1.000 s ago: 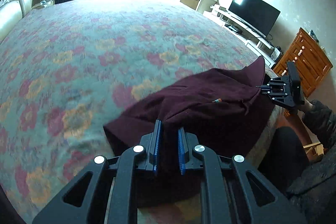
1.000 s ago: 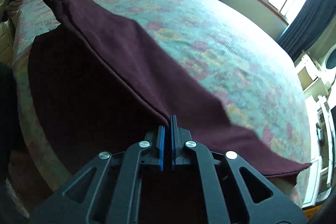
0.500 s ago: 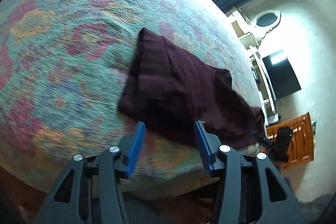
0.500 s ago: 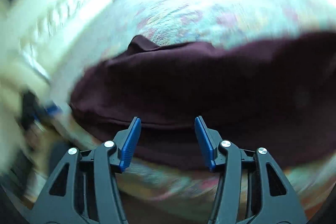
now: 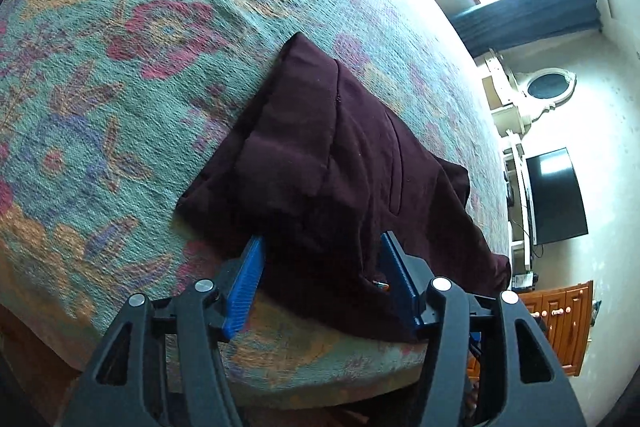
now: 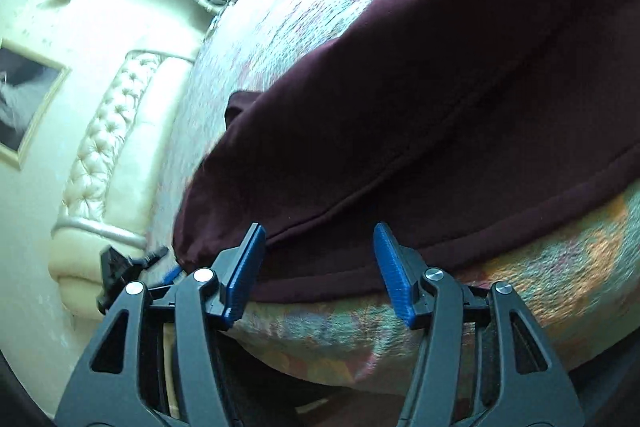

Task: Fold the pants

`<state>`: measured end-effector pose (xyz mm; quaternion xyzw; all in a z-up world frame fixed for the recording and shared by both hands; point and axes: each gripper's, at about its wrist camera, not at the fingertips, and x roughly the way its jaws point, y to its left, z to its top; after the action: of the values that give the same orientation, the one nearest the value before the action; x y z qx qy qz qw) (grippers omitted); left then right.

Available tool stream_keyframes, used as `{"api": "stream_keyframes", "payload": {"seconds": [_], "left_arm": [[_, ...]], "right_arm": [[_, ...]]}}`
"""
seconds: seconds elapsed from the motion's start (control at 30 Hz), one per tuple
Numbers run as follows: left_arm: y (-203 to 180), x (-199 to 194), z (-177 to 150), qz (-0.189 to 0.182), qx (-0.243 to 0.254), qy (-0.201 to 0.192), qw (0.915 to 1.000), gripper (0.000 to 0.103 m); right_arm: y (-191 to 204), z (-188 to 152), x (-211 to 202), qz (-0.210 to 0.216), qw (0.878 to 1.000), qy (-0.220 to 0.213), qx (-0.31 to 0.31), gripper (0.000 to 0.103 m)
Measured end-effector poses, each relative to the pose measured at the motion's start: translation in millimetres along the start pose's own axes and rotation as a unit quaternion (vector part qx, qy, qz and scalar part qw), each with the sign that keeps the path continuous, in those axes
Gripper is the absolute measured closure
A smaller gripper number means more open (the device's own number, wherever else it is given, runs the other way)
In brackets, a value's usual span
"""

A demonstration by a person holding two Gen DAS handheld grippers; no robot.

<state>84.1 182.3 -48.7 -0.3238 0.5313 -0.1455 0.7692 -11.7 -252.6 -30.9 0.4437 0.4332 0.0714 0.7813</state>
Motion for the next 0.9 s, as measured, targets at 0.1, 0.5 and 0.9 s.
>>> {"api": "stream_keyframes", "payload": {"seconds": [0.1,0.5,0.9], "left_arm": [[2,1,1,0.024,-0.012,-0.013,0.9996,0.069],[6,-23,-1,0.053,-0.053,-0.039,0.9964,0.102],[34,-56,-2,0.184,0.028,-0.072,0.98,0.099]], "right_arm": [[-4,-2,4,0.01,0.999,-0.018,0.03,0.043],[13,-21,-5,-0.016,0.996,-0.071,0.044,0.101],[-15,0,-120,-0.033,0.989,-0.139,0.034,0.051]]}}
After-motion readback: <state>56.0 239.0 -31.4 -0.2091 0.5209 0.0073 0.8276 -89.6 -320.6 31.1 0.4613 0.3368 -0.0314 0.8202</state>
